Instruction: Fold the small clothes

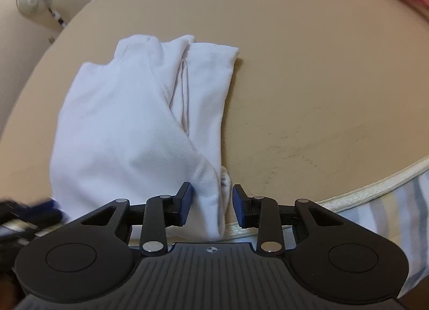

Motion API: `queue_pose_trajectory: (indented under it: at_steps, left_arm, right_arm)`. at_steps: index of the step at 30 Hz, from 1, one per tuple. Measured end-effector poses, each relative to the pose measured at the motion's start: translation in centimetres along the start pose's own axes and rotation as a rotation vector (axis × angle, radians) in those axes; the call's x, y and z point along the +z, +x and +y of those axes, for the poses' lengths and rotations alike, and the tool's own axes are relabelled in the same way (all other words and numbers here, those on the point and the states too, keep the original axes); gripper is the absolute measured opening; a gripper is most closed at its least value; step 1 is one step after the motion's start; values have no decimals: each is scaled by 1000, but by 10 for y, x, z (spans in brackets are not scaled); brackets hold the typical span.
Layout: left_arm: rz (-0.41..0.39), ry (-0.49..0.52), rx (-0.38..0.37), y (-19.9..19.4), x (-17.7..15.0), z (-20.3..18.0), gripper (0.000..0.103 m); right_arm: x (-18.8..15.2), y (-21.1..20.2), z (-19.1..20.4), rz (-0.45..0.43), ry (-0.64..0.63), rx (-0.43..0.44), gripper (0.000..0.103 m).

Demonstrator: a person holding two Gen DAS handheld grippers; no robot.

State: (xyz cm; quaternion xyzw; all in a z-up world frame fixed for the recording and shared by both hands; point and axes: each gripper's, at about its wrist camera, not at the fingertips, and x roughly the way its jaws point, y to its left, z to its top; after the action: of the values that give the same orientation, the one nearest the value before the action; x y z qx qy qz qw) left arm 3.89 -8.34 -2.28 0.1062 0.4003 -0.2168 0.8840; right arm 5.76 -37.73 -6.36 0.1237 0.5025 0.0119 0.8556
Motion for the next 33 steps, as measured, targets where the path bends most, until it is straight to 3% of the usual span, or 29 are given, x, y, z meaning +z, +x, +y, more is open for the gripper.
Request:
queue_pose_trajectory:
  at_steps: [2,7,10,13,15,20,23,26,28,30,33]
  left_arm:
    - [-63,17,40,-25,6,17,49]
    - [-200,28,144,-67,16,65,81]
    - [-239,16,188,-72,10,87,85]
    - [-162,-59,232,-50,-3,106,85]
    - [-103,-92,294,-36,6,108,85]
    - [-122,-172,263,-25,19,125,86]
    - [-81,-198,258,-9,25,131,87]
    - [-35,-246,214,-2,26,142,90]
    - [-23,-270,179,4,30,147,93]
    - [-28,-295,140,4,33,151,102]
    - [-48,-310,103,1,35,151,103]
  right_arm:
    - [-1,-8,-4,-44,20,-8,35]
    - [-3,-47,1,-262,107,-9,38]
    - [1,-64,-1,-383,147,10,41]
    - [13,-67,6,-438,148,20,43]
    - [26,-64,8,-436,132,28,43]
    - [62,-45,4,-435,59,-5,45]
    - [74,-21,-10,-386,139,10,46]
    - [86,1,-22,-322,256,81,46]
    - [91,14,-18,-299,241,80,46]
    - [99,29,-14,-276,228,86,46]
    - [106,45,-7,-240,234,147,47]
